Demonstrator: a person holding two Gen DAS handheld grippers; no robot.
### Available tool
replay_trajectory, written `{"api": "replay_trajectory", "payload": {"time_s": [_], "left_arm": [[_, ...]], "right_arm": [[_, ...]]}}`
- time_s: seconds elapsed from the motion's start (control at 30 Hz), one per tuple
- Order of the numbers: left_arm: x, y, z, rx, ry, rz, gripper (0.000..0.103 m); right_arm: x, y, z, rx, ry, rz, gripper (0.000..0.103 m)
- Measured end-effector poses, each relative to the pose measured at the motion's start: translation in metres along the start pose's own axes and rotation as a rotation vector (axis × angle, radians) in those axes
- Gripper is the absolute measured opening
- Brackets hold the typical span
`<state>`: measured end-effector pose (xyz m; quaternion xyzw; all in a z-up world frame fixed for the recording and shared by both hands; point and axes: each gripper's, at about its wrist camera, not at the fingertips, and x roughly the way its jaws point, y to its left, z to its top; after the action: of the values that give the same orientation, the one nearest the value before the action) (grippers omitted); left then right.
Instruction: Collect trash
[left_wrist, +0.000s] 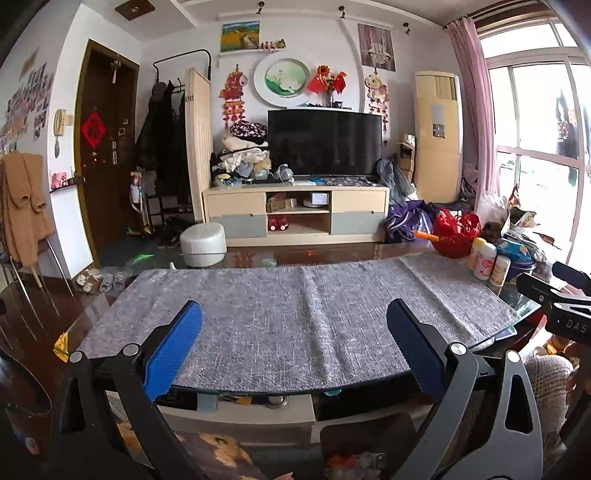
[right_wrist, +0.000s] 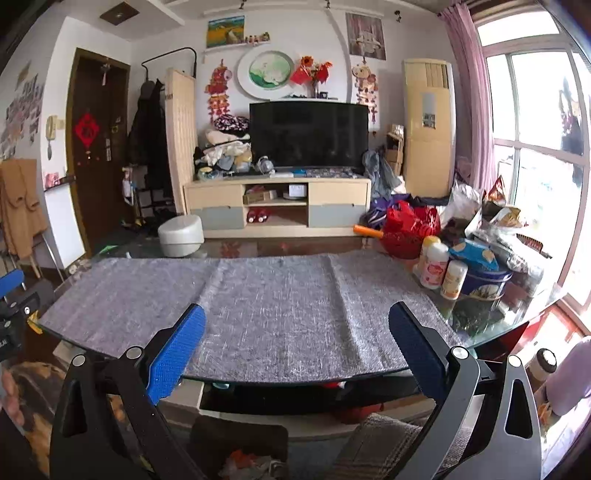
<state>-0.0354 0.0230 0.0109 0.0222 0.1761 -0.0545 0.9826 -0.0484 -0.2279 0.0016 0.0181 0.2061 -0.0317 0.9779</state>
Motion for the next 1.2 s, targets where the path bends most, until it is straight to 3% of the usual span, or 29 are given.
{"api": "replay_trajectory", "payload": {"time_s": [0.33,1.2], "left_arm": [[-0.007,-0.006,0.004,-0.01,-0.011,-0.018,0.095],[-0.009,-0.011,0.001,-0.005,0.016,-0.011,0.095]], "right_arm": [[-0.013,0.001,0.005,0.011,-0.04,0.0,0.1],[-0.015,0.004,0.003,0.027,-0.031,0.001,0.1]]}}
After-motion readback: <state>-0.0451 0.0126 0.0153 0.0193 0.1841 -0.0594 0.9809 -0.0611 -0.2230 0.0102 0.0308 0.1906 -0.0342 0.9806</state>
